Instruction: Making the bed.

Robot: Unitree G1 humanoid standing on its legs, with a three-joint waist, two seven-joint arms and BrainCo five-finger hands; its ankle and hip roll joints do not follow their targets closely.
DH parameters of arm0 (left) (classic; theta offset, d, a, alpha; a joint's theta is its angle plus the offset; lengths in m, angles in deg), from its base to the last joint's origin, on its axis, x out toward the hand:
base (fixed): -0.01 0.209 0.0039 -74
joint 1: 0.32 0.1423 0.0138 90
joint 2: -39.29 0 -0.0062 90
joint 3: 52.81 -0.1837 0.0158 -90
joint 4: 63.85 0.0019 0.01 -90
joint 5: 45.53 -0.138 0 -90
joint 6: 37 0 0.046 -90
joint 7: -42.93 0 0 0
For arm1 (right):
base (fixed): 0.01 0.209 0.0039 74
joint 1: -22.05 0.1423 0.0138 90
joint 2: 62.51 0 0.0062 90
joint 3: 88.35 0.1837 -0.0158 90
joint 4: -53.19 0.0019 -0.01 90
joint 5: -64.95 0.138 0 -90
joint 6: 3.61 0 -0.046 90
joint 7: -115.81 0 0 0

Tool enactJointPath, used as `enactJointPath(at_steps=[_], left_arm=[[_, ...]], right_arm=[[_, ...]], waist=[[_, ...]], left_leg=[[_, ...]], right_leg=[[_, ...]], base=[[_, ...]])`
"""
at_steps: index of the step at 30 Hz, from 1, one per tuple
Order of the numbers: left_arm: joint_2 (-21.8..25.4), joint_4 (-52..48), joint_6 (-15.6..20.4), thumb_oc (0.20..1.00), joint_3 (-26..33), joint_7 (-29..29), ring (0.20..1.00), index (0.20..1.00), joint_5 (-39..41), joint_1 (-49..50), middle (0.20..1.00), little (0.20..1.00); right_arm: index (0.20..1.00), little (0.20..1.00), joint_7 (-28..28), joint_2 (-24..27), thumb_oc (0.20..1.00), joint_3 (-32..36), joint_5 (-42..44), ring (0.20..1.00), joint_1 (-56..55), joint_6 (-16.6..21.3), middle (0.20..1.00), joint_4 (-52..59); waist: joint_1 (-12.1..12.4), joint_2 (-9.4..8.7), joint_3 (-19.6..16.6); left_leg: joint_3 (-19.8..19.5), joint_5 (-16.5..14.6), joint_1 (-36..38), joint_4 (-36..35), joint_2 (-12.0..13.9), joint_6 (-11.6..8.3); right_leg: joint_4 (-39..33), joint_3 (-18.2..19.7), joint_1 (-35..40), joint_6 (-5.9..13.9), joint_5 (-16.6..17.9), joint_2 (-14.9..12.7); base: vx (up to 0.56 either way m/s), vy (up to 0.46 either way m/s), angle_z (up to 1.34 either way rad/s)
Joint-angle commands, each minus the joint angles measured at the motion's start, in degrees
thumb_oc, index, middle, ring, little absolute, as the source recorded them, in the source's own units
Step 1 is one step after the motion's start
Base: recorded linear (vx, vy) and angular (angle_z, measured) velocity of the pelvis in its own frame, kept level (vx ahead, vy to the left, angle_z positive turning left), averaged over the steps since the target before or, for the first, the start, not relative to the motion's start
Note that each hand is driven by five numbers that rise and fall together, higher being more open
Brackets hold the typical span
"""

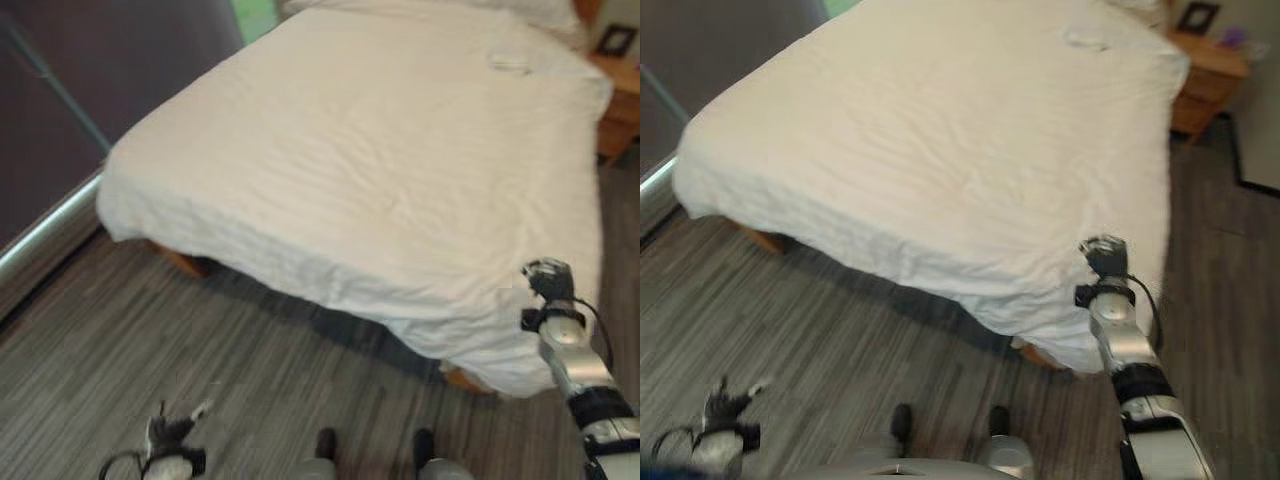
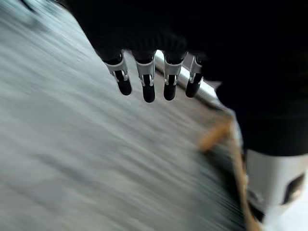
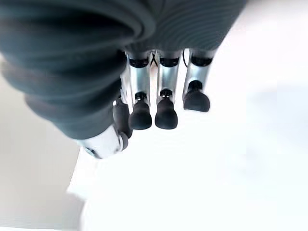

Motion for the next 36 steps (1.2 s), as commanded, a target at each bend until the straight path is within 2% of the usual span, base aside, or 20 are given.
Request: enactJointPath(at_steps=[1, 3, 7, 8, 12, 13, 14, 17, 19, 24, 25, 27, 30, 31, 32, 33, 34, 36], left_arm=[[2.7, 3.8, 1.1, 1.0, -1.1, -1.5, 1.0, 1.0, 4.3, -4.6, 1.0, 1.0], [0.3, 11.1, 1.6, 1.0, -3.6, -3.2, 1.0, 1.0, 6.4, -5.5, 1.0, 1.0], [-0.9, 14.5, 2.3, 1.0, -5.9, -4.2, 1.0, 1.0, 6.6, -6.4, 1.0, 1.0], [-2.0, 16.0, 2.7, 1.0, -8.4, -4.5, 1.0, 1.0, 5.8, -7.6, 1.0, 1.0], [-3.4, 14.7, 3.0, 1.0, -11.5, -5.2, 1.0, 1.0, 4.2, -9.1, 1.0, 1.0], [-3.1, 11.2, 3.6, 1.0, -13.7, -5.7, 1.0, 1.0, 1.5, -9.7, 1.0, 1.0], [-2.7, 8.7, 3.9, 1.0, -14.7, -6.0, 1.0, 1.0, 0.1, -9.5, 1.0, 1.0], [-2.2, 4.0, 4.1, 1.0, -15.1, -7.2, 1.0, 1.0, -0.1, -8.3, 1.0, 1.0], [-2.5, 3.3, 3.8, 1.0, -13.4, -8.2, 1.0, 1.0, 1.4, -6.4, 1.0, 1.0], [-3.5, 4.4, 3.2, 1.0, -9.5, -9.0, 1.0, 1.0, 4.2, -5.2, 1.0, 1.0], [-3.2, 3.9, 3.2, 1.0, -9.4, -8.9, 1.0, 1.0, 3.8, -5.4, 1.0, 1.0], [-3.0, 3.3, 3.1, 1.0, -9.4, -8.9, 1.0, 1.0, 3.6, -5.5, 1.0, 1.0], [-1.9, -2.5, 2.9, 1.0, -9.7, -8.0, 1.0, 1.0, 2.2, -7.0, 1.0, 1.0], [-1.6, -5.4, 3.0, 1.0, -10.0, -7.5, 1.0, 1.0, 1.6, -7.9, 1.0, 1.0], [-1.6, -5.4, 3.0, 1.0, -10.0, -7.5, 1.0, 1.0, 1.6, -7.8, 1.0, 1.0], [-0.4, -13.2, 2.8, 1.0, -13.7, -7.9, 1.0, 1.0, -3.8, -11.2, 1.0, 1.0], [-0.3, -13.2, 2.8, 1.0, -13.7, -7.9, 1.0, 1.0, -3.8, -11.2, 1.0, 1.0], [0.9, -20.2, 2.6, 1.0, -15.5, -8.4, 1.0, 1.0, -7.3, -12.9, 1.0, 1.0]], right_arm=[[0.2, 0.2, 1.8, -1.3, 0.2, -0.1, 8.8, 0.2, 10.3, 7.9, 0.2, -0.5], [0.2, 0.2, 2.7, -3.1, 0.2, 0.5, 13.7, 0.2, 14.5, 11.0, 0.2, -2.4], [0.2, 0.2, 2.6, -3.1, 0.2, 1.4, 16.5, 0.2, 17.3, 12.5, 0.2, -5.9], [0.2, 0.2, 2.2, -2.7, 0.2, 2.3, 17.3, 0.2, 18.4, 12.9, 0.2, -9.5], [0.2, 0.2, 1.2, -0.4, 0.2, 3.1, 14.7, 0.2, 17.2, 11.7, 0.2, -13.8], [0.2, 0.2, 1.4, 3.3, 0.2, 1.8, 9.0, 0.2, 15.2, 9.4, 0.2, -15.9], [0.2, 0.2, 1.7, 5.2, 0.2, 1.5, 6.8, 0.2, 13.8, 8.5, 0.2, -16.4], [0.2, 0.2, 2.1, 7.8, 0.2, 3.4, 4.9, 0.2, 9.1, 7.6, 0.2, -17.1], [0.2, 0.2, 2.0, 10.3, 0.2, 10.7, 6.9, 0.2, 2.7, 7.3, 0.2, -19.8], [0.2, 0.2, 2.3, 13.7, 0.2, 18.8, 6.6, 0.2, -7.2, 6.3, 0.2, -20.3], [0.2, 0.2, 2.8, 14.6, 0.2, 21.1, 6.1, 0.2, -10.2, 5.4, 0.2, -22.5], [0.2, 0.2, 3.0, 14.6, 0.2, 21.7, 6.1, 0.2, -11.0, 5.1, 0.2, -23.6], [0.2, 0.2, 4.4, 12.9, 0.2, 20.7, 3.4, 0.2, -14.2, 3.8, 0.2, -23.1], [0.511, 0.511, 4.6, 12.1, 0.511, 19.7, 2.2, 0.511, -15.3, 3.8, 0.511, -22.0], [1.0, 1.0, 4.6, 12.1, 1.0, 19.7, 2.2, 1.0, -15.3, 3.8, 1.0, -22.0], [1.0, 1.0, 6.1, 7.4, 1.0, 16.2, -1.6, 1.0, -19.7, 3.2, 1.0, -14.3], [1.0, 1.0, 6.0, 7.3, 1.0, 16.2, -1.6, 1.0, -19.8, 3.1, 1.0, -14.1], [1.0, 1.0, 6.0, 3.1, 1.0, 14.8, -4.8, 1.0, -23.9, 3.5, 1.0, -5.5]], waist=[[2.8, -2.49, 0.7], [3.7, -0.73, 1.9], [3.8, 0.42, 2.5], [3.9, 1.48, 3.0], [3.6, 2.76, 4.1], [3.1, 3.56, 5.1], [3.0, 3.96, 5.4], [2.5, 4.41, 5.7], [1.3, 4.96, 6.1], [-2.0, 3.87, 5.7], [-3.8, 2.9, 4.8], [-4.3, 2.49, 4.4], [-5.8, 0.22, 4.1], [-6.1, -0.59, 4.0], [-6.1, -0.61, 4.0], [-7.2, -2.77, 3.6], [-7.3, -3.02, 3.6], [-8.0, -4.35, 3.1]], left_leg=[[-0.1, -8.0, 6.7, 0.1, 0.1, -0.85], [-1.8, -6.0, 2.8, 0.1, 0.3, -2.0], [-2.5, -4.9, 0.0, 0.1, 0.4, -2.62], [-2.3, -3.8, -2.2, 0.1, 0.4, -3.12], [-1.6, -3.1, -4.7, 0.1, 0.4, -3.52], [-1.3, -2.8, -5.6, 0.1, 0.5, -3.57], [-1.0, -2.8, -6.0, 0.1, 0.5, -3.58], [-0.7, -2.8, -6.8, 0.1, 0.2, -3.43], [0.8, -3.8, -6.0, 0.1, 0.2, -3.3], [4.0, -6.3, -2.3, 0.1, -0.3, -2.1], [5.6, -8.1, 0.8, 0.1, -0.9, -1.14], [6.3, -8.7, 2.4, 0.1, -1.2, -0.63], [8.1, -10.0, 7.1, 0.1, -2.3, 0.89], [8.5, -10.2, 8.2, 0.1, -2.5, 1.27], [8.6, -10.2, 8.3, 0.1, -2.5, 1.27], [9.4, -10.6, 10.7, 0.1, -2.7, 1.99], [9.4, -10.3, 10.5, 0.1, -2.9, 1.99], [9.5, -10.5, 11.6, 0.1, -3.1, 2.38]], right_leg=[[0.7, -0.3, -12.1, 1.61, 4.0, -2.5], [0.7, -1.8, -13.8, 1.23, 3.5, -2.8], [0.7, -2.6, -15.3, 1.1, 3.1, -3.0], [0.7, -3.0, -16.7, 1.09, 2.8, -3.2], [0.7, -3.1, -18.3, 1.08, 2.4, -3.2], [0.7, -2.6, -19.3, 1.12, 2.3, -2.9], [0.7, -2.3, -19.8, 1.13, 2.3, -2.8], [0.7, -1.8, -20.7, 1.32, 2.3, -2.7], [0.7, -1.0, -20.6, 1.62, 1.8, -2.3], [0.7, 0.5, -19.2, 2.12, 2.5, -2.4], [0.7, 1.7, -18.0, 2.56, 3.2, -2.3], [0.7, 2.2, -17.4, 2.73, 3.6, -2.4], [0.7, 3.8, -15.2, 3.42, 5.0, -2.4], [0.7, 4.0, -14.6, 3.71, 5.3, -2.5], [0.7, 4.0, -14.5, 3.71, 5.3, -2.5], [1.1, 3.6, -12.8, 4.52, 5.8, -2.5], [1.0, 3.6, -12.9, 4.51, 6.0, -2.8], [1.7, 2.6, -12.1, 5.32, 6.4, -3.1]], base=[[-0.07, -0.088, 0.56], [-0.07, -0.082, 0.51], [-0.03, -0.062, 0.41], [-0.02, -0.044, 0.06], [-0.04, -0.019, 0.11], [-0.05, 0.007, -0.03], [-0.08, 0.017, -0.12], [-0.04, 0.019, -0.18], [-0.01, 0.081, -0.19], [0.0, 0.096, -0.21], [0.05, 0.116, -0.34], [0.04, 0.106, -0.32], [-0.01, 0.107, -0.51], [-0.04, 0.06, -0.39], [-0.15, 0.102, -0.55], [-0.13, 0.065, -0.47], [-0.18, 0.075, -0.39], [-0.11, 0.019, -0.13]])
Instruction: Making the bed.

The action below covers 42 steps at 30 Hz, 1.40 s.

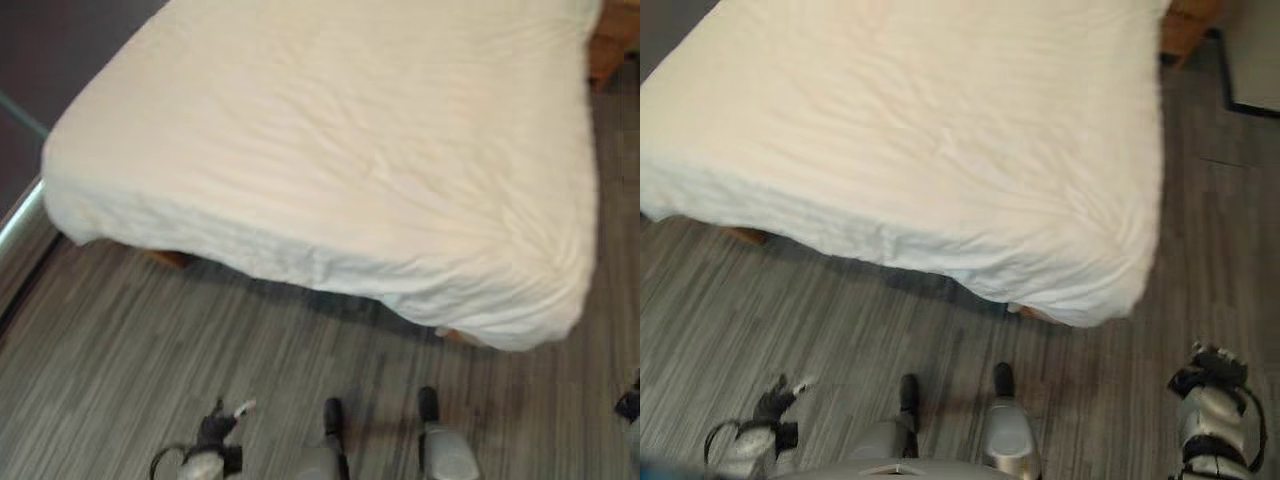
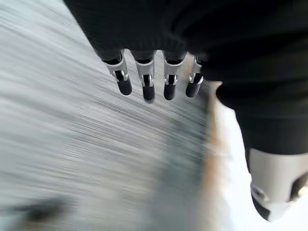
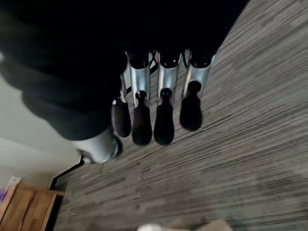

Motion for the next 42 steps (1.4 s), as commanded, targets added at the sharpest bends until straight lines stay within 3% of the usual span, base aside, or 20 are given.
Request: enactJointPath(at_steps=[1, 5, 7, 10, 15, 19, 20, 21, 22, 23, 25, 26, 28, 30, 33, 35, 37, 38, 40, 42], left_arm=[[0.9, -4.0, 1.0, 1.0, -1.8, 0.1, 1.0, 1.0, -7.2, -4.7, 1.0, 1.0], [0.8, -13.5, 1.9, 1.0, -4.0, 0.8, 1.0, 1.0, -8.0, -9.0, 1.0, 1.0], [-0.1, -18.0, 2.3, 1.0, -5.0, 0.8, 1.0, 1.0, -6.7, -9.6, 1.0, 1.0], [-1.5, -24.0, 2.6, 1.0, -5.9, -0.1, 1.0, 1.0, -5.0, -7.8, 1.0, 1.0], [-2.3, -29.0, 3.5, 1.0, -6.3, -1.4, 1.0, 1.0, -2.4, -4.2, 1.0, 1.0], [-3.0, -27.4, 3.7, 1.0, -7.1, -0.7, 1.0, 1.0, -1.6, -4.2, 1.0, 1.0], [-2.9, -27.0, 3.9, 1.0, -7.7, 0.2, 1.0, 1.0, -1.8, -5.3, 1.0, 1.0], [-3.0, -26.9, 3.9, 1.0, -7.7, 0.2, 1.0, 1.0, -1.8, -5.4, 1.0, 1.0], [-3.0, -27.4, 4.2, 1.0, -8.0, 1.3, 1.0, 1.0, -1.8, -5.8, 1.0, 1.0], [-2.9, -27.4, 4.2, 1.0, -8.0, 1.3, 1.0, 1.0, -1.8, -5.8, 1.0, 1.0], [-3.8, -27.0, 4.6, 1.0, -7.6, 1.9, 1.0, 1.0, -1.5, -4.6, 1.0, 1.0], [-4.2, -27.0, 4.9, 1.0, -7.3, 2.2, 1.0, 1.0, -1.4, -3.8, 1.0, 1.0], [-4.3, -27.2, 5.1, 1.0, -6.9, 2.3, 1.0, 1.0, -0.8, -2.9, 1.0, 1.0], [-4.5, -27.0, 5.0, 1.0, -6.3, 2.4, 1.0, 1.0, -0.3, -2.7, 1.0, 1.0], [-5.4, -26.5, 4.8, 1.0, -6.7, 2.8, 1.0, 1.0, 0.1, -2.5, 1.0, 1.0], [-6.4, -25.7, 4.6, 1.0, -7.8, 2.8, 1.0, 1.0, 0.8, -3.0, 1.0, 1.0], [-6.7, -25.4, 4.8, 1.0, -8.0, 2.8, 1.0, 1.0, 1.1, -3.2, 1.0, 1.0], [-6.8, -25.3, 4.6, 1.0, -8.6, 2.4, 1.0, 1.0, 1.3, -3.0, 1.0, 1.0], [-6.8, -25.4, 4.6, 1.0, -8.7, 2.4, 1.0, 1.0, 1.3, -2.9, 1.0, 1.0], [-6.0, -25.0, 4.1, 1.0, -9.7, 1.9, 1.0, 1.0, 2.2, -3.0, 1.0, 1.0]], right_arm=[[1.0, 1.0, 0.6, -4.0, 1.0, -0.8, -6.6, 1.0, 1.9, 2.8, 1.0, 9.4], [1.0, 1.0, 0.4, -10.8, 1.0, -3.8, -10.8, 1.0, -2.3, 2.9, 1.0, 18.4], [1.0, 1.0, 0.8, -13.2, 1.0, -5.5, -10.9, 1.0, -3.1, 3.0, 1.0, 20.9], [1.0, 1.0, 2.4, -15.5, 1.0, -8.7, -12.1, 1.0, -3.7, 2.6, 1.0, 22.8], [1.0, 1.0, 2.4, -13.3, 1.0, -11.8, -17.7, 1.0, -3.1, 2.3, 1.0, 27.9], [1.0, 1.0, 1.4, -10.6, 1.0, -11.7, -20.5, 1.0, -3.1, 2.4, 1.0, 33.1], [1.0, 1.0, 1.8, -8.7, 1.0, -12.3, -20.5, 1.0, -2.5, 2.7, 1.0, 35.6], [1.0, 1.0, 1.8, -8.7, 1.0, -12.2, -20.5, 1.0, -2.5, 2.6, 1.0, 35.6], [1.0, 1.0, 1.7, -6.3, 1.0, -12.9, -21.3, 1.0, -1.6, 2.9, 1.0, 38.2], [1.0, 1.0, 1.7, -6.3, 1.0, -12.9, -21.3, 1.0, -1.6, 2.9, 1.0, 38.2], [1.0, 1.0, 3.1, -4.8, 1.0, -13.9, -22.7, 1.0, -2.5, 2.7, 1.0, 40.0], [1.0, 1.0, 4.1, -4.5, 1.0, -14.3, -23.0, 1.0, -2.5, 2.6, 1.0, 40.9], [1.0, 1.0, 4.8, -4.3, 1.0, -15.4, -22.9, 1.0, -1.8, 2.8, 1.0, 40.9], [1.0, 1.0, 4.5, -4.3, 1.0, -16.6, -23.4, 1.0, -0.2, 3.0, 1.0, 40.6], [1.0, 1.0, 3.8, -4.5, 1.0, -17.9, -24.9, 1.0, 1.2, 3.0, 1.0, 39.6], [1.0, 1.0, 2.5, -4.9, 1.0, -17.7, -26.2, 1.0, 1.6, 2.7, 1.0, 39.4], [1.0, 1.0, 2.3, -5.2, 1.0, -17.9, -26.6, 1.0, 1.6, 2.7, 1.0, 39.6], [1.0, 1.0, 2.7, -5.7, 1.0, -18.1, -27.9, 1.0, 0.5, 2.3, 1.0, 40.1], [1.0, 1.0, 2.7, -5.7, 1.0, -18.0, -28.0, 1.0, 0.4, 2.2, 1.0, 40.1], [1.0, 1.0, 2.9, -5.9, 1.0, -18.7, -30.4, 1.0, -0.5, 2.4, 1.0, 40.8]], waist=[[1.0, -1.61, -1.1], [0.5, -1.9, -1.0], [1.4, -0.95, -1.1], [2.9, -0.39, -2.5], [5.7, 0.13, -5.3], [4.2, 0.75, -5.5], [4.5, 0.9, -4.3], [4.5, 1.2, -4.2], [6.8, -0.19, -2.0], [6.7, -0.21, -2.1], [9.7, -1.74, -0.5], [10.7, -1.93, 0.0], [12.0, -2.14, 0.5], [13.1, -1.51, 0.1], [14.8, 0.83, -1.1], [15.6, 1.78, -1.3], [16.2, 2.03, -1.7], [16.5, 2.07, -3.3], [16.4, 1.96, -3.3], [17.2, -0.98, -4.7]], left_leg=[[0.4, -10.7, 8.7, 0.7, -2.0, 2.22], [2.3, -10.6, 10.3, 0.7, -1.2, 2.71], [6.0, -9.9, 10.5, 0.7, -0.2, 2.92], [11.9, -8.9, 10.5, 0.8, 1.2, 2.71], [20.9, -8.2, 10.9, 2.5, 3.5, 1.72], [22.7, -8.4, 10.4, 11.5, 7.1, -0.46], [21.1, -2.2, 7.3, 23.7, 11.2, -2.21], [20.8, -2.4, 6.9, 24.4, 11.8, -2.51], [12.6, 2.0, 0.1, 37.4, 11.4, -2.12], [12.5, 2.0, -0.1, 37.5, 11.3, -2.1], [3.5, -3.4, -6.3, 41.9, 2.1, 0.0], [1.5, -4.8, -8.4, 41.3, 0.2, 0.15], [0.7, -4.3, -10.9, 36.8, 0.2, -0.07], [1.5, -5.4, -11.6, 26.2, -0.4, 0.92], [0.2, 2.0, -12.1, 8.1, -2.4, 0.47], [4.1, 4.6, -16.3, 2.0, -3.0, -0.36], [5.0, 5.3, -16.6, 2.2, -3.3, -0.03], [4.2, 6.5, -14.9, 1.4, -3.7, 1.5], [4.1, 6.4, -14.8, 1.3, -3.8, 1.52], [2.4, 6.1, -12.6, 1.8, -5.3, 3.44]], right_leg=[[-3.2, -3.7, -8.7, 4.23, 7.3, -1.5], [2.5, -5.5, -7.5, 3.84, 4.4, -2.1], [5.8, -12.4, -5.1, 1.62, 1.2, -4.3], [8.6, -19.8, -1.2, 0.74, -0.6, -7.6], [5.4, -25.9, 3.7, 1.02, -0.8, -9.3], [1.7, -21.6, 4.4, -1.09, -2.8, -5.4], [-0.5, -20.1, 6.5, -3.19, -3.9, -2.5], [-0.7, -20.2, 6.6, -3.42, -3.8, -2.0], [-2.3, -17.5, 8.0, -5.72, -4.3, -1.0], [-2.3, -17.5, 7.9, -5.71, -4.3, -1.0], [-3.6, -12.2, 9.3, -5.78, -4.6, -0.4], [-4.1, -9.8, 9.8, -5.29, -4.9, 0.1], [-4.6, -6.8, 9.9, -4.53, -5.5, -0.2], [-4.6, -4.6, 10.8, -3.81, -7.2, 0.4], [-4.6, -2.1, 13.1, -3.59, -9.9, 3.2], [-4.6, -1.8, 16.8, -3.27, -13.1, 3.7], [-4.6, -1.5, 18.2, -3.0, -13.9, 3.7], [-4.6, -1.2, 20.0, -2.3, -14.6, 3.3], [-4.6, -1.3, 20.2, -2.26, -14.7, 3.2], [-0.9, -1.2, 21.4, -0.86, -14.1, 0.8]], base=[[-0.09, 0.004, -0.09], [-0.17, -0.01, -0.27], [-0.22, 0.023, -0.67], [-0.21, -0.025, -1.34], [-0.01, -0.127, -1.27], [0.18, -0.268, -0.93], [0.17, -0.275, -0.67], [0.19, -0.424, -1.38], [0.07, -0.209, -1.5], [0.18, -0.239, -1.78], [0.23, -0.104, -1.22], [0.28, -0.089, -1.32], [0.22, -0.027, -1.87], [0.32, 0.05, -1.64], [0.43, 0.076, -0.65], [0.5, 0.047, -1.22], [0.47, 0.124, 0.12], [0.51, 0.168, 0.92], [0.35, 0.103, 0.44], [0.54, 0.106, 0.14]])
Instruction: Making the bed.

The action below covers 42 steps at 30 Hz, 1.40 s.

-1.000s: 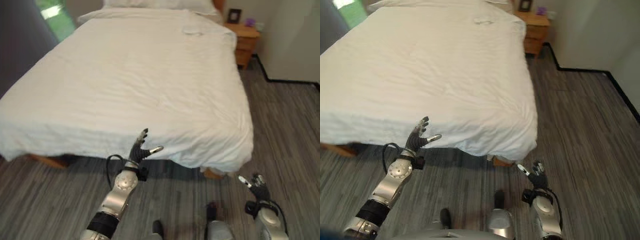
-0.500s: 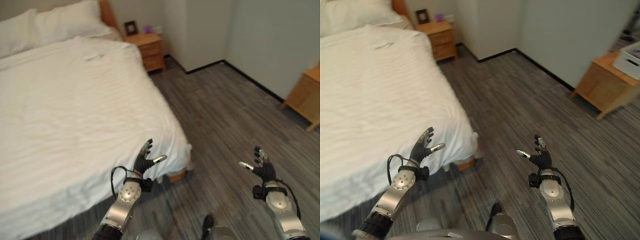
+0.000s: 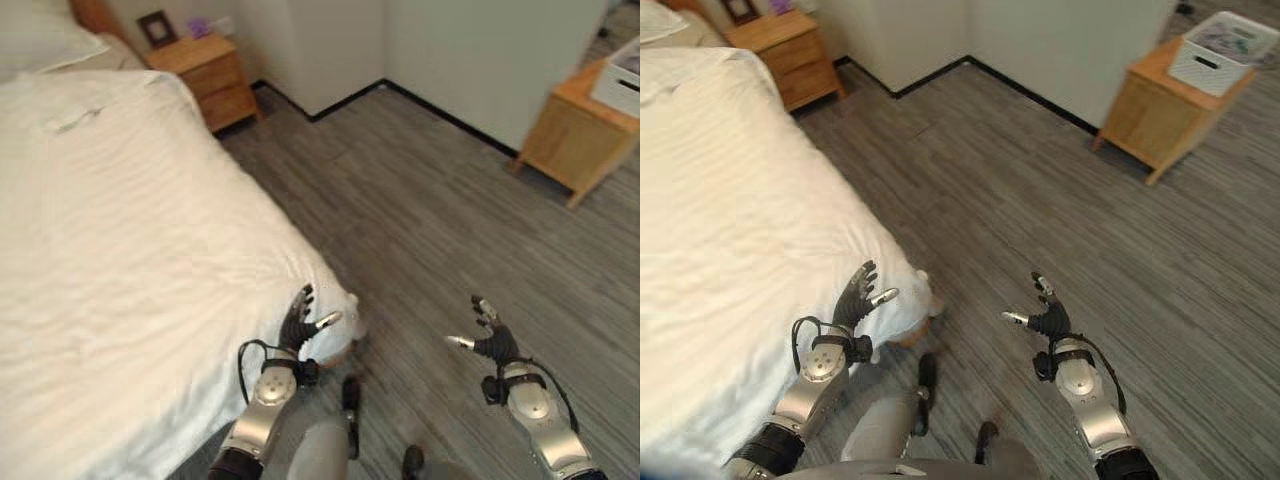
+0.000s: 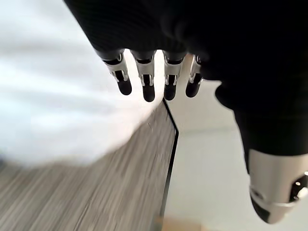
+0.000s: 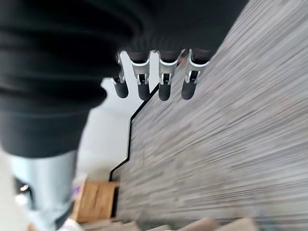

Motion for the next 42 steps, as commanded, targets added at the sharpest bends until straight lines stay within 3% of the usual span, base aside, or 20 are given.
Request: enactJointPath(at_steps=[1, 2, 4, 6, 7, 8, 11, 12, 16, 22, 24, 26, 27, 28, 31, 32, 35, 37, 38, 42], left_arm=[[3.0, -4.3, 2.1, 1.0, -1.8, -0.4, 1.0, 1.0, 3.1, -0.9, 1.0, 1.0], [3.0, -4.3, 2.1, 1.0, -1.8, -0.4, 1.0, 1.0, 3.1, -0.9, 1.0, 1.0], [4.9, -4.8, 1.4, 1.0, -2.5, -0.8, 1.0, 1.0, 2.5, -1.9, 1.0, 1.0], [5.8, -5.2, 1.6, 1.0, -2.8, -0.8, 1.0, 1.0, 2.4, -2.2, 1.0, 1.0], [5.8, -5.1, 1.6, 1.0, -2.8, -0.8, 1.0, 1.0, 2.9, -2.8, 1.0, 1.0], [5.7, -5.1, 1.6, 1.0, -2.8, -0.8, 1.0, 1.0, 2.9, -2.8, 1.0, 1.0], [5.5, -4.7, 1.8, 1.0, -3.7, -1.5, 1.0, 1.0, 3.1, -3.6, 1.0, 1.0], [5.1, -4.8, 1.8, 1.0, -4.2, -2.1, 1.0, 1.0, 3.2, -3.6, 1.0, 1.0], [4.5, -3.8, 1.8, 1.0, -4.8, -2.7, 1.0, 1.0, 3.2, -4.8, 1.0, 1.0], [3.5, -2.4, 2.1, 1.0, -6.7, -3.5, 1.0, 1.0, 2.8, -6.2, 1.0, 1.0], [3.0, -2.5, 2.2, 1.0, -6.6, -3.8, 1.0, 1.0, 3.8, -5.3, 1.0, 1.0], [2.7, -2.5, 1.8, 1.0, -6.3, -4.0, 1.0, 1.0, 6.3, -4.9, 1.0, 1.0], [2.8, -2.5, 1.8, 1.0, -6.3, -4.0, 1.0, 1.0, 6.3, -4.9, 1.0, 1.0], [2.6, -3.3, 1.6, 1.0, -6.5, -4.4, 1.0, 1.0, 8.2, -4.6, 1.0, 1.0], [0.6, -3.2, 0.9, 1.0, -6.6, -5.5, 1.0, 1.0, 13.6, -3.1, 1.0, 1.0], [0.6, -3.3, 0.9, 1.0, -6.6, -5.5, 1.0, 1.0, 13.6, -3.0, 1.0, 1.0], [-1.6, -2.0, 0.4, 1.0, -6.5, -6.7, 1.0, 1.0, 19.9, -0.7, 1.0, 1.0], [-1.7, -1.5, 0.7, 1.0, -3.9, -4.9, 1.0, 1.0, 18.6, 0.5, 1.0, 1.0], [-1.7, -1.6, 0.7, 1.0, -3.9, -4.8, 1.0, 1.0, 18.6, 0.6, 1.0, 1.0], [-2.4, 3.1, 0.4, 1.0, 0.7, 0.8, 1.0, 1.0, 15.5, 0.4, 1.0, 1.0]], right_arm=[[1.0, 1.0, -0.5, 0.5, 1.0, 1.3, -4.1, 1.0, 2.1, 2.9, 1.0, 5.3], [1.0, 1.0, -0.5, 0.6, 1.0, 1.3, -4.1, 1.0, 2.1, 2.9, 1.0, 5.3], [1.0, 1.0, -0.3, 1.3, 1.0, 0.7, -5.7, 1.0, 3.8, 2.3, 1.0, 6.1], [1.0, 1.0, -0.1, 1.1, 1.0, 0.4, -6.8, 1.0, 4.1, 2.3, 1.0, 6.8], [1.0, 1.0, 0.0, 1.2, 1.0, 0.4, -7.6, 1.0, 4.1, 1.8, 1.0, 7.0], [1.0, 1.0, 0.0, 1.2, 1.0, 0.4, -7.6, 1.0, 4.2, 1.8, 1.0, 7.0], [1.0, 1.0, 0.7, 0.6, 1.0, -0.2, -7.1, 1.0, 4.5, 1.9, 1.0, 7.1], [1.0, 1.0, 0.7, 0.2, 1.0, -0.3, -7.1, 1.0, 4.5, 1.7, 1.0, 6.7], [1.0, 1.0, 0.1, -0.2, 1.0, -0.3, -7.4, 1.0, 4.7, 1.6, 1.0, 6.0], [1.0, 1.0, -0.1, -0.2, 1.0, -1.4, -8.6, 1.0, 4.9, 1.5, 1.0, 5.0], [1.0, 1.0, 0.4, 0.2, 1.0, -1.8, -8.2, 1.0, 4.6, 1.7, 1.0, 4.5], [1.0, 1.0, 0.8, 1.4, 1.0, -2.4, -7.9, 1.0, 4.9, 1.7, 1.0, 4.1], [1.0, 1.0, 0.8, 1.4, 1.0, -2.4, -7.9, 1.0, 5.0, 1.7, 1.0, 4.1], [1.0, 1.0, 0.5, 2.2, 1.0, -2.3, -6.2, 1.0, 5.1, 1.6, 1.0, 4.7], [1.0, 1.0, 0.9, 2.2, 1.0, -1.8, -5.7, 1.0, 5.4, -0.4, 1.0, 3.9], [1.0, 1.0, 1.0, 2.2, 1.0, -1.8, -5.6, 1.0, 5.3, -0.4, 1.0, 4.0], [1.0, 1.0, 1.3, 0.7, 1.0, -2.0, -4.3, 1.0, 5.7, -1.0, 1.0, 3.1], [1.0, 1.0, 0.6, 0.0, 1.0, -0.8, -4.1, 1.0, 5.0, 0.0, 1.0, 3.1], [1.0, 1.0, 0.6, 0.1, 1.0, -0.8, -4.1, 1.0, 4.9, 0.0, 1.0, 3.1], [1.0, 1.0, -3.2, -0.6, 1.0, 2.4, -3.1, 1.0, 4.1, 1.2, 1.0, 3.7]], waist=[[2.5, -4.65, -1.7], [2.5, -4.61, -1.8], [1.2, -4.03, 0.0], [0.1, -1.96, 0.7], [-1.7, -0.79, 1.7], [-1.8, -0.69, 1.7], [-4.3, -0.19, 2.1], [-5.8, -1.12, 1.9], [-8.4, -1.41, 1.7], [-9.5, -1.16, -0.3], [-9.9, -0.06, -1.3], [-9.5, -0.15, -0.1], [-9.5, 0.1, -0.2], [-7.9, -1.25, 1.8], [-3.9, -3.3, 4.2], [-3.7, -3.12, 4.1], [-0.8, -3.34, 3.8], [0.5, -2.18, 1.9], [0.6, -2.43, 2.1], [1.4, -1.44, -0.2]], left_leg=[[-1.4, 0.4, 1.2, -3.5, -2.2, 0.37], [-1.3, 0.4, 1.1, -3.5, -2.2, 0.36], [-2.9, -2.8, 6.7, -3.3, -3.3, 2.63], [-4.3, -5.2, 10.7, -4.1, -2.0, 3.35], [-6.0, -7.5, 14.0, -4.2, -1.7, 3.56], [-6.1, -7.4, 13.9, -4.2, -1.6, 3.51], [-8.7, -9.9, 17.5, -4.9, -1.1, 2.77], [-10.4, -11.8, 19.6, -5.0, -1.8, 2.0], [-13.8, -14.5, 22.3, -5.0, -1.5, 0.9], [-16.3, -19.7, 29.0, -5.0, 1.7, -0.42], [-15.0, -17.2, 27.8, 2.7, 3.1, -2.7], [-13.2, -9.1, 21.6, 19.2, 2.8, -5.59], [-13.2, -9.6, 21.5, 19.5, 3.1, -5.54], [-11.8, -4.1, 13.9, 33.9, 2.4, -4.63], [-9.5, -9.0, 1.2, 47.6, -4.6, -2.76], [-9.4, -9.4, 1.1, 48.0, -4.4, -2.7], [-6.7, -9.8, -3.4, 38.7, -5.3, -2.25], [-4.3, -9.5, -2.4, 19.2, -2.6, -1.13], [-4.1, -9.3, -1.5, 18.3, -2.9, -1.08], [3.8, 0.2, 0.5, -4.0, 3.3, -1.76]], right_leg=[[-2.2, 2.1, 11.6, 6.27, 5.1, -5.0], [-2.2, 2.2, 11.5, 6.25, 5.1, -4.9], [16.3, 3.3, 3.8, 10.18, 18.5, -6.4], [24.0, 2.2, -2.0, 9.08, 20.1, -6.9], [25.2, -0.3, -7.1, 7.07, 15.5, -7.9], [25.1, -0.5, -7.1, 7.0, 15.7, -7.8], [16.0, -3.4, -11.0, 5.56, 11.5, -6.2], [5.2, -3.0, -14.0, 5.47, 12.6, -5.0], [-7.3, -0.5, -17.0, 7.11, 18.6, -3.7], [-9.3, -1.1, -15.9, 7.01, 21.9, -3.7], [-9.1, -2.0, -13.3, 6.1, 21.3, -3.1], [-10.3, -2.3, -9.2, 3.96, 20.2, -2.9], [-10.4, -2.4, -9.1, 4.05, 19.9, -2.6], [-11.2, -2.5, -5.3, 1.31, 18.0, -3.1], [-11.7, 0.6, -0.6, 0.55, 15.9, -4.1], [-11.7, 0.7, -0.6, 0.59, 15.8, -4.0], [-11.7, 2.6, 1.5, 1.0, 13.2, -3.5], [-11.7, 3.1, 3.9, 1.55, 9.8, -1.9], [-11.7, 3.2, 4.3, 1.61, 9.7, -2.2], [-11.7, -1.4, 11.4, 3.78, 4.1, -2.0]], base=[[0.27, 0.036, 0.08], [0.32, 0.103, 0.08], [0.35, 0.17, 0.09], [0.5, 0.128, 0.26], [0.44, 0.056, 0.37], [0.44, 0.012, 0.34], [0.46, -0.111, 0.68], [0.31, -0.105, 0.73], [0.41, -0.126, 0.69], [0.41, -0.185, 0.72], [0.44, -0.224, 0.29], [0.14, -0.135, 0.47], [0.25, -0.257, 0.98], [0.24, -0.22, 0.87], [0.3, -0.157, -0.71], [0.31, -0.013, -1.65], [0.33, 0.006, -1.37], [0.46, 0.108, -0.32], [0.5, 0.125, -0.14], [0.63, 0.177, -0.25]])
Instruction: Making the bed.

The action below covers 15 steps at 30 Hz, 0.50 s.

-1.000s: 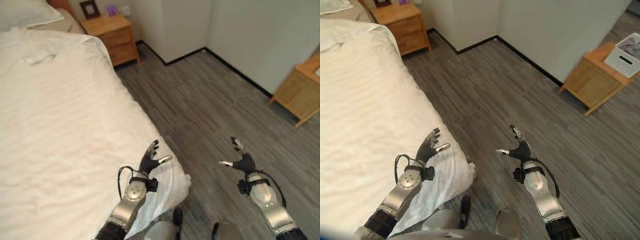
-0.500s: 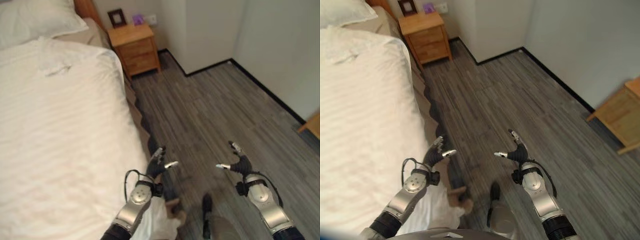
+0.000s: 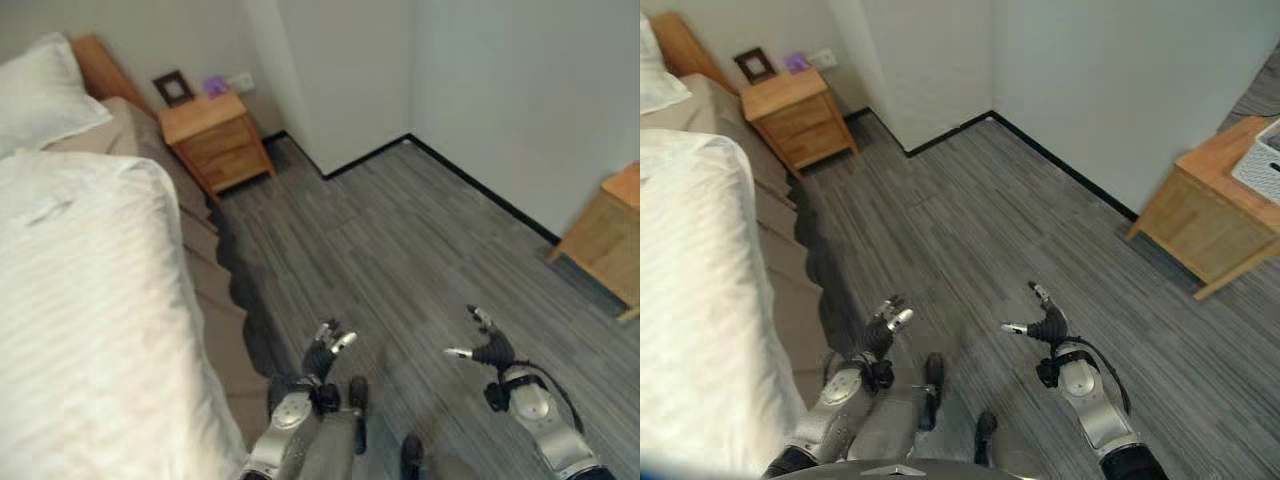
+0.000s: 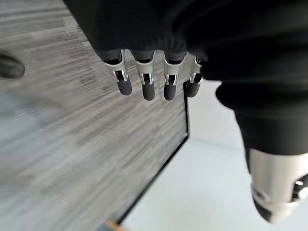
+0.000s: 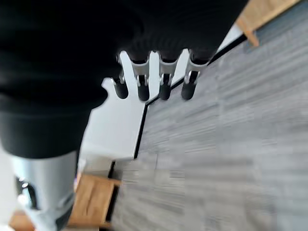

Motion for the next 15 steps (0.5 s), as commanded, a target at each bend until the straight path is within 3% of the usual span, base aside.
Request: enactJointPath(at_steps=[1, 3, 5, 6, 8, 9, 11, 12, 13, 15], left_arm=[[3.3, -4.7, 2.2, 1.0, 1.2, 3.8, 1.0, 1.0, -2.2, -0.8, 1.0, 1.0], [3.5, -5.0, 2.0, 1.0, 1.4, 3.6, 1.0, 1.0, -3.0, 0.0, 1.0, 1.0], [4.4, -4.4, 1.5, 1.0, 2.2, 4.0, 1.0, 1.0, -4.5, 1.3, 1.0, 1.0], [4.4, -4.4, 1.5, 1.0, 2.2, 4.0, 1.0, 1.0, -4.5, 1.3, 1.0, 1.0], [5.3, -4.4, 0.8, 1.0, 2.6, 3.8, 1.0, 1.0, -5.2, 1.9, 1.0, 1.0], [6.6, -5.1, 0.4, 1.0, 2.8, 4.1, 1.0, 1.0, -6.2, 2.0, 1.0, 1.0], [7.4, -5.8, 0.5, 1.0, 3.5, 4.1, 1.0, 1.0, -6.9, 2.5, 1.0, 1.0], [7.6, -6.1, 0.5, 1.0, 3.6, 4.5, 1.0, 1.0, -7.4, 2.6, 1.0, 1.0], [7.6, -6.7, 0.8, 1.0, 3.8, 5.2, 1.0, 1.0, -7.5, 2.0, 1.0, 1.0], [7.6, -6.7, 0.8, 1.0, 3.8, 5.2, 1.0, 1.0, -7.5, 2.0, 1.0, 1.0]], right_arm=[[1.0, 1.0, -3.2, -1.9, 1.0, 4.6, 1.4, 1.0, 3.7, 4.7, 1.0, 5.1], [1.0, 1.0, -2.9, -2.4, 1.0, 5.1, 0.9, 1.0, 2.5, 4.4, 1.0, 5.5], [1.0, 1.0, -3.0, -3.1, 1.0, 5.4, -1.0, 1.0, 0.9, 3.9, 1.0, 5.0], [1.0, 1.0, -3.0, -3.1, 1.0, 5.4, -1.0, 1.0, 0.9, 3.9, 1.0, 5.0], [1.0, 1.0, -2.7, -3.1, 1.0, 5.3, -2.1, 1.0, 0.9, 3.3, 1.0, 4.8], [1.0, 1.0, -2.8, -2.7, 1.0, 5.4, -2.6, 1.0, 1.4, 3.2, 1.0, 5.5], [1.0, 1.0, -2.5, -2.8, 1.0, 5.8, -3.1, 1.0, 1.1, 3.3, 1.0, 6.1], [1.0, 1.0, -2.5, -2.7, 1.0, 5.8, -3.8, 1.0, 0.5, 3.3, 1.0, 6.6], [1.0, 1.0, -2.8, -2.6, 1.0, 5.8, -4.8, 1.0, 0.4, 2.9, 1.0, 7.0], [1.0, 1.0, -2.8, -2.6, 1.0, 5.7, -4.8, 1.0, 0.4, 2.9, 1.0, 7.0]], waist=[[3.4, -3.26, -1.3], [3.0, -3.73, -2.1], [3.4, -6.05, -3.5], [3.4, -6.02, -3.6], [3.3, -6.6, -2.7], [2.6, -5.58, -1.4], [1.4, -3.64, -0.6], [0.6, -3.3, 0.1], [-0.8, -2.72, 1.0], [-0.9, -2.57, 0.9]], left_leg=[[2.4, 9.4, 5.1, -6.6, 0.6, -1.71], [3.8, 10.1, 5.7, -7.5, 0.7, -1.43], [3.6, 9.1, 7.8, -7.6, -1.6, -0.19], [3.7, 9.1, 7.7, -7.6, -1.5, -0.2], [3.1, 7.2, 10.4, -7.6, -3.1, 0.99], [1.4, 5.4, 13.1, -7.6, -3.4, 2.37], [-0.2, 3.2, 15.4, -7.6, -2.3, 2.92], [-1.4, 2.3, 16.6, -7.6, -2.4, 3.11], [-4.2, 1.0, 18.4, -7.6, -2.3, 2.76], [-4.3, 1.2, 18.2, -7.6, -2.1, 2.7]], right_leg=[[-12.4, 3.5, 13.7, 8.51, -1.9, -8.5], [-12.4, 2.1, 14.8, 9.34, -1.5, -9.3], [-6.5, 0.8, 14.4, 12.31, 2.3, -12.9], [-6.5, 0.9, 14.3, 12.29, 2.3, -12.9], [4.0, 1.0, 10.9, 14.7, 7.1, -15.0], [17.3, 2.9, 4.3, 15.31, 15.4, -15.9], [23.7, 3.8, -0.8, 13.84, 15.9, -15.7], [25.9, 3.5, -3.6, 13.2, 13.6, -16.2], [23.4, 3.4, -8.7, 11.69, 9.8, -14.2], [23.2, 3.2, -8.7, 11.6, 10.0, -14.1]], base=[[0.51, 0.168, 0.56], [0.36, 0.125, 0.88], [0.51, 0.178, 0.8], [0.28, 0.117, 0.57], [0.35, 0.177, 0.59], [0.47, 0.224, 0.52], [0.44, 0.147, 0.6], [0.54, 0.026, 1.0], [0.4, -0.014, 1.08], [0.27, -0.067, 1.09]])
